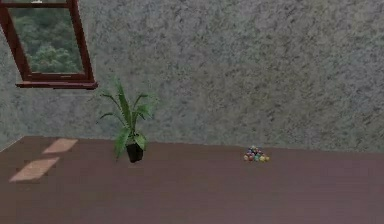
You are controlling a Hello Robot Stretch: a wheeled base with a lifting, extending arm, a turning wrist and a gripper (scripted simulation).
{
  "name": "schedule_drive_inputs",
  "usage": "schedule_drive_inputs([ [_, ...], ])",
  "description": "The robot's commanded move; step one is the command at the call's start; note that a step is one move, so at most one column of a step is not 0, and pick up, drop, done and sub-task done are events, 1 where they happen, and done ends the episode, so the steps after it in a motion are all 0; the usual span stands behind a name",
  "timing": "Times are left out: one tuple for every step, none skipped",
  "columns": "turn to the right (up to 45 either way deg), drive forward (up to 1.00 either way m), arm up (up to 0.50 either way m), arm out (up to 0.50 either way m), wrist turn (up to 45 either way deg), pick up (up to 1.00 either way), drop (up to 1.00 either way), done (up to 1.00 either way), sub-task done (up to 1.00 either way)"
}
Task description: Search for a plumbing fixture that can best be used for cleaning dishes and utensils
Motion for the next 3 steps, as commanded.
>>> schedule_drive_inputs([
  [45.0,0.0,0.0,0.0,0.0,0.0,0.0,0.0,0.0],
  [45.0,0.0,0.0,0.0,0.0,0.0,0.0,0.0,0.0],
  [3.0,0.0,0.0,0.0,0.0,0.0,0.0,0.0,0.0],
])
